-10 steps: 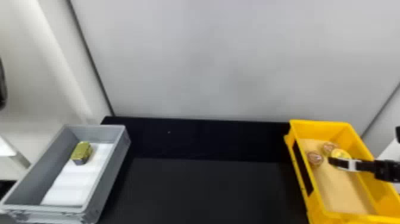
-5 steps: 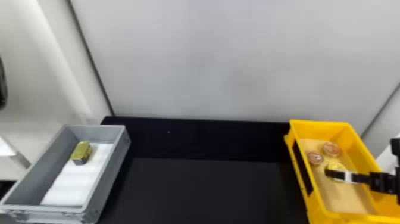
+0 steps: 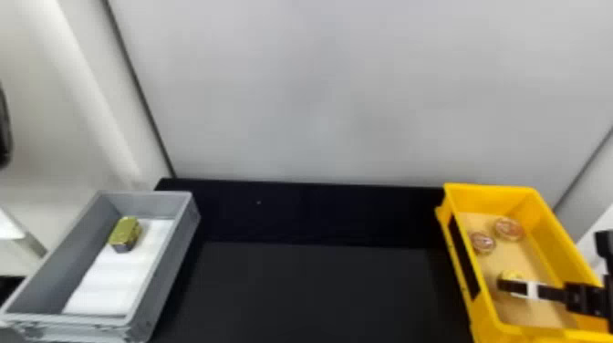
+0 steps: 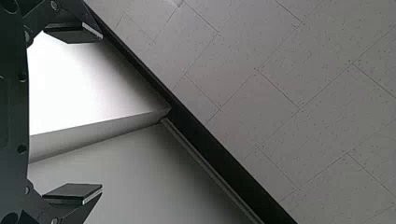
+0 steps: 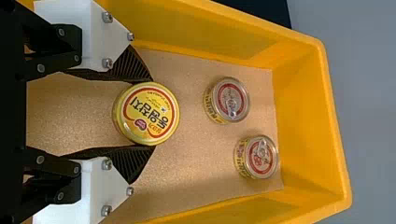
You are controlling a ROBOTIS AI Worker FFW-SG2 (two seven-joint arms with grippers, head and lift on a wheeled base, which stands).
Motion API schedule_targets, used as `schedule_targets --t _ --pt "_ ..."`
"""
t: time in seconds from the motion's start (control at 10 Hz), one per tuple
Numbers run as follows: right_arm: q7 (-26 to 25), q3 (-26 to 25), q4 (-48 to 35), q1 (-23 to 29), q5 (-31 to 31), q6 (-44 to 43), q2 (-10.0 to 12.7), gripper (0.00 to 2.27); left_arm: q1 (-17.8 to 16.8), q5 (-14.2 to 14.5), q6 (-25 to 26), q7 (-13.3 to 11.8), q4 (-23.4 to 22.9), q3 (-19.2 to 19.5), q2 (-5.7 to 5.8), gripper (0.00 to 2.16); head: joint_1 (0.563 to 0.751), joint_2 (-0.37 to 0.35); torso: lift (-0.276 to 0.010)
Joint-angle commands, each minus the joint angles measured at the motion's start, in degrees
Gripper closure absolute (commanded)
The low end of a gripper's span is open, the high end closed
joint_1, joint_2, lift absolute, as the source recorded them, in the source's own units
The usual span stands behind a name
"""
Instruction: Pick up the round yellow can and place it in the yellow rectangular box
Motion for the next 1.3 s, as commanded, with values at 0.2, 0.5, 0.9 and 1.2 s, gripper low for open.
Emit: schedule_targets --t 0.2,0.5,0.9,1.2 --pt "-0.3 0.5 0.67 0.32 -0.04 0.74 -0.26 0.61 0.0 0.0 -0.15 0.0 0.0 0.0 0.0 0.14 0.663 0.054 -0.01" --pt "-1.45 0.67 0.23 0.23 -0.04 2.23 -0.08 0.37 0.09 0.0 -0.24 0.0 0.0 0.0 -0.17 0.14 0.663 0.054 -0.01" --pt "-2.5 0.67 -0.91 0.32 -0.83 2.41 -0.08 0.31 0.09 0.0 -0.24 0.0 0.0 0.0 -0.17 0.14 0.663 0.054 -0.01" --pt "-2.33 -0.99 -7.94 0.67 -1.71 1.53 -1.05 0.32 0.17 0.0 -0.24 0.0 0.0 0.09 -0.17 0.14 0.663 0.054 -0.01"
